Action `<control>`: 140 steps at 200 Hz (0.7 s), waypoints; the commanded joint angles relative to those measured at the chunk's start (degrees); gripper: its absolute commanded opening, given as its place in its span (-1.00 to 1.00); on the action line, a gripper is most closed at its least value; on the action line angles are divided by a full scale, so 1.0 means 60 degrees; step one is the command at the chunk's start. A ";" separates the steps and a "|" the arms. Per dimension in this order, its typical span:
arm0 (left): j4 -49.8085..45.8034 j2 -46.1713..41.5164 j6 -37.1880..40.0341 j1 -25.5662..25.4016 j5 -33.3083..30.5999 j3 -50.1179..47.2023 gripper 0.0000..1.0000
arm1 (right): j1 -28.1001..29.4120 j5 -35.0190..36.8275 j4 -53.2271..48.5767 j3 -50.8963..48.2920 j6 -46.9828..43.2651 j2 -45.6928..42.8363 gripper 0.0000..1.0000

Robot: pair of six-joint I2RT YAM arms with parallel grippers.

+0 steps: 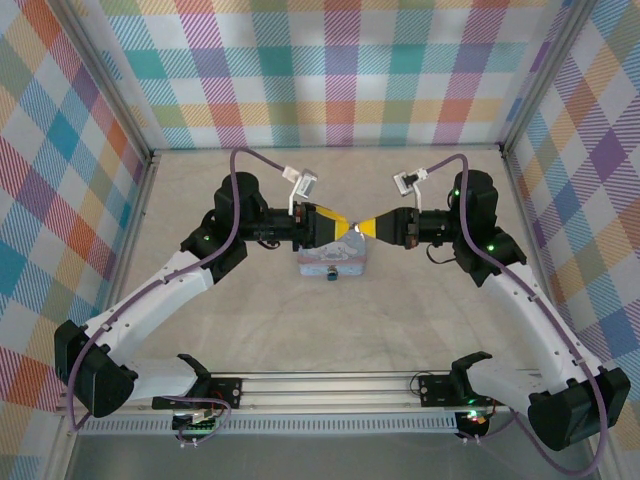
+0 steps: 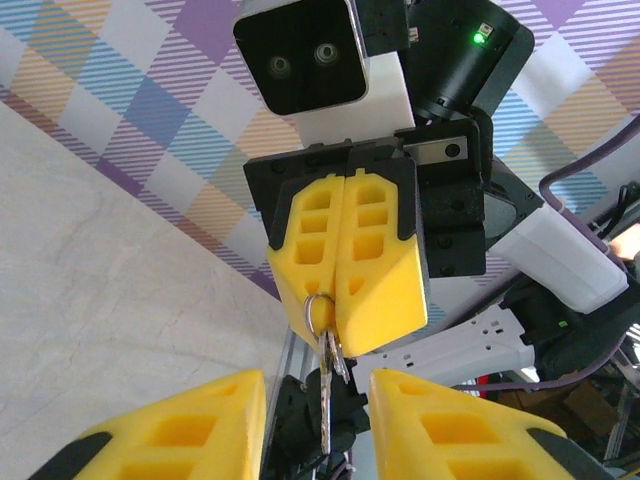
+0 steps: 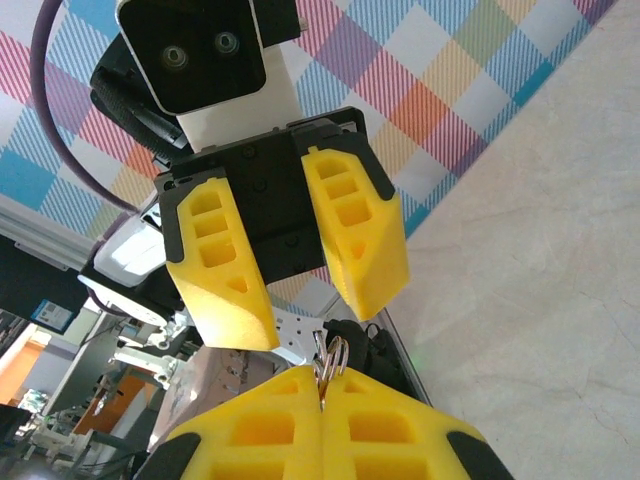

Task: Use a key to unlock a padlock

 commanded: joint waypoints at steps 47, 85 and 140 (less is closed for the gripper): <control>-0.0089 0.0044 0.0305 -0.0078 0.0324 0.0098 -0.51 | -0.0061 0.0294 0.0456 -0.0105 -0.0033 -0.0214 -1.00; -0.0205 0.0014 0.0396 -0.0078 0.0246 0.0142 -0.88 | -0.0061 0.0202 0.0573 -0.0178 0.0020 -0.0160 -1.00; -0.1682 0.0167 0.1125 -0.0077 -0.0327 0.0646 -1.00 | -0.0238 0.0730 -0.0637 -0.0209 -0.0718 -0.0343 -0.27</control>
